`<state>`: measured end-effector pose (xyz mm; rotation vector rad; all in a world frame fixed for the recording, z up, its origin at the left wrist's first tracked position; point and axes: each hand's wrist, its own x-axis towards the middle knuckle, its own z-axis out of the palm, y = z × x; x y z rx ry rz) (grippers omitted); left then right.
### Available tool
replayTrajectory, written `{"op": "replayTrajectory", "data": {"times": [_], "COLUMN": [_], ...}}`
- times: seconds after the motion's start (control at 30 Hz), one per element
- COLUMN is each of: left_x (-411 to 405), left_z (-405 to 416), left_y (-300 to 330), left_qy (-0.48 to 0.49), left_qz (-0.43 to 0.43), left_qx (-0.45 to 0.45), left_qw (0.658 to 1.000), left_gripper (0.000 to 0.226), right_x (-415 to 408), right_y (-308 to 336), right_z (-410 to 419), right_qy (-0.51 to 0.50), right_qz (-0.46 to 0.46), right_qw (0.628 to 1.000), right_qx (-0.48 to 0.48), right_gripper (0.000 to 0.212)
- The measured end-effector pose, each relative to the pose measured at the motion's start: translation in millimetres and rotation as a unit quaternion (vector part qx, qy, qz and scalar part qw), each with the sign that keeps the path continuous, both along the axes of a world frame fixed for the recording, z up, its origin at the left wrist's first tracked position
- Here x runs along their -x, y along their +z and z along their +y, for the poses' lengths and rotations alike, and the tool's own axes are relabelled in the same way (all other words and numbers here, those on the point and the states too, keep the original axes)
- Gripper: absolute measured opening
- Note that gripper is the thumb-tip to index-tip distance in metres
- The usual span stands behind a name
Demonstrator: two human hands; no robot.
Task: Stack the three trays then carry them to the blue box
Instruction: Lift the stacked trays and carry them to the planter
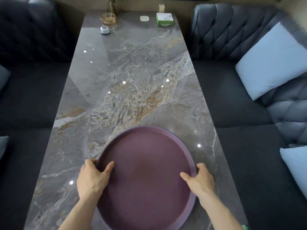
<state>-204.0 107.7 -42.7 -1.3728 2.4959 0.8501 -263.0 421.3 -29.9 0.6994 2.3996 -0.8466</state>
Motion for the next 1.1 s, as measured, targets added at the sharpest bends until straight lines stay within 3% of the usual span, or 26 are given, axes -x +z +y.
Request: {"op": "replayTrajectory", "data": {"times": [0.13, 0.33, 0.5, 0.6, 0.73, 0.87, 1.1], "left_x": [-1.7, 4.6, 11.5, 9.1, -5.0, -22.8, -41.6], "left_z": [-2.5, -3.9, -9.6, -15.2, -27.5, -40.1, -49.0], "left_y": [15.4, 58.8, 101.6, 129.4, 166.2, 205.8, 272.9], "left_qy": [0.017, 0.045, 0.044, 0.018, -0.03, -0.082, -0.065], "left_qz": [0.051, 0.116, 0.166, 0.18, 0.213, 0.26, 0.344], "left_qx": [-0.033, -0.074, -0.093, -0.128, -0.197, -0.229, -0.276], "left_qw": [0.998, 0.989, 0.981, 0.975, 0.957, 0.934, 0.895], "left_gripper": [0.059, 0.052, 0.052, 0.054, 0.065, 0.078, 0.076], "right_x": [4.5, 22.8, 23.9, 13.9, -4.6, -30.0, -79.9], "right_y": [15.7, 63.6, 103.2, 135.5, 185.0, 227.4, 276.6], "right_z": [7.5, 9.3, 8.0, 1.9, -6.3, -14.9, -25.8], "right_qy": [-0.06, -0.099, -0.094, -0.062, -0.032, -0.033, -0.076], "right_qz": [0.063, 0.098, 0.106, 0.148, 0.194, 0.227, 0.283], "right_qw": [0.988, 0.942, 0.939, 0.951, 0.959, 0.952, 0.933], "right_qx": [0.129, 0.305, 0.315, 0.265, 0.203, 0.201, 0.208], "right_gripper": [0.045, 0.037, 0.051, 0.054, 0.045, 0.031, 0.029]}}
